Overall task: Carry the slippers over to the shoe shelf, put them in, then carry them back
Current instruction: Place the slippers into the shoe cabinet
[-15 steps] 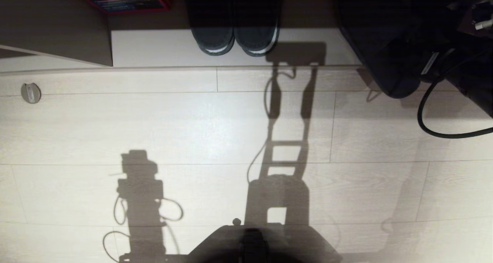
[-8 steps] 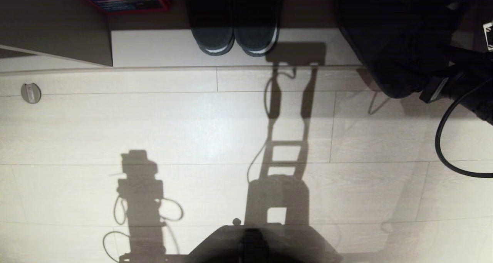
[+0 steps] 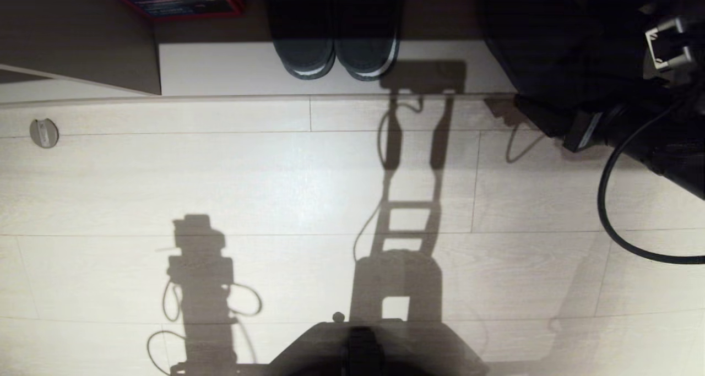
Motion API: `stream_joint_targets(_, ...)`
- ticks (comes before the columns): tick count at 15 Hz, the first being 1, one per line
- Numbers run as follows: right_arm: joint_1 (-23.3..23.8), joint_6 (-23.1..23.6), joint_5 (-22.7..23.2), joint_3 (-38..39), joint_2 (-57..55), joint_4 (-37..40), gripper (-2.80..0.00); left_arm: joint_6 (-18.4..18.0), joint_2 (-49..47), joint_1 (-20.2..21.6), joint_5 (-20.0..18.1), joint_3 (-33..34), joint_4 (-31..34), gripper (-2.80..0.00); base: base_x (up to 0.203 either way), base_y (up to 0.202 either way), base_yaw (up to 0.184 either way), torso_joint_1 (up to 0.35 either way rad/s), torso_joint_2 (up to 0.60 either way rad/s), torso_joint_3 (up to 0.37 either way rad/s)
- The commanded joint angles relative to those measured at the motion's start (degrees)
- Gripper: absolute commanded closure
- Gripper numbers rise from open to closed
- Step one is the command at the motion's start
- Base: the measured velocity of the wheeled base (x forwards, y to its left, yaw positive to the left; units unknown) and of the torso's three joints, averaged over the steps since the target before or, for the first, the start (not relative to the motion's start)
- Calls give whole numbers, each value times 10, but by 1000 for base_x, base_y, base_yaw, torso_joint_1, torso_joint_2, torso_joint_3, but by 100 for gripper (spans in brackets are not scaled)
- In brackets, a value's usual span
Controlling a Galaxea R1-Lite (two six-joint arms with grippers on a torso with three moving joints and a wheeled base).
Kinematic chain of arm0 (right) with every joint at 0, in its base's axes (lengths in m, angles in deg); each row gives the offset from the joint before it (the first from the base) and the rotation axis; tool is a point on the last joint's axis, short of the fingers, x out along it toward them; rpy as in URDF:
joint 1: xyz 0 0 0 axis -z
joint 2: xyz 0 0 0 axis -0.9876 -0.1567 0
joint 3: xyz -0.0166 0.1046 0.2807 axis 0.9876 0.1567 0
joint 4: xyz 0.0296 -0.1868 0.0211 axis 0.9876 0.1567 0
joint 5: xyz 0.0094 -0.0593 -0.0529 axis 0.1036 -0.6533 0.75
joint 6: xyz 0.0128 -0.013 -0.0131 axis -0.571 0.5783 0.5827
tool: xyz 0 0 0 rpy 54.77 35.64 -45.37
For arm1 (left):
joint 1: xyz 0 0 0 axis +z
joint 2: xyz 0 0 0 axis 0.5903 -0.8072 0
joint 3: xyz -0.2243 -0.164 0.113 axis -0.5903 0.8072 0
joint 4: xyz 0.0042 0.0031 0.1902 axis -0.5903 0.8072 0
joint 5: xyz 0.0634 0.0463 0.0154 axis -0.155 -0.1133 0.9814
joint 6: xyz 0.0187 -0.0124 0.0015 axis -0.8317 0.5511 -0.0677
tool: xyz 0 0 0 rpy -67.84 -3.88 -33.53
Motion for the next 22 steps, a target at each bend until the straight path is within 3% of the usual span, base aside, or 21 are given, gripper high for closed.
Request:
stream_joint_targets(1,-39,1,-26,-39,-42,-3,-280,0,0,1,0,0,0,0,0,0,0,0,0,0)
stream_joint_targets(4,-69,-8,-55,-113,-85,2,-280,0,0,0,0,0,0,0,0,0,0,0,0,0)
stream_joint_targets(5,-71,-10,-56,-116,-87,3,0,0,0,0,0,0,0,0,0,0,0,0,0,0)
stream_joint_targets(9,-73,-22,-42,-120,-69,53,0,0,0,0,0,0,0,0,0,0,0,0,0,0)
stream_joint_targets(13,-72,-19,-44,-135,-74,54,0,0,0,0,0,0,0,0,0,0,0,0,0,0)
stream_joint_targets(22,-18,0,-43,-198,-107,53,0,-1,0,0,0,0,0,0,0,0,0,0,0,0)
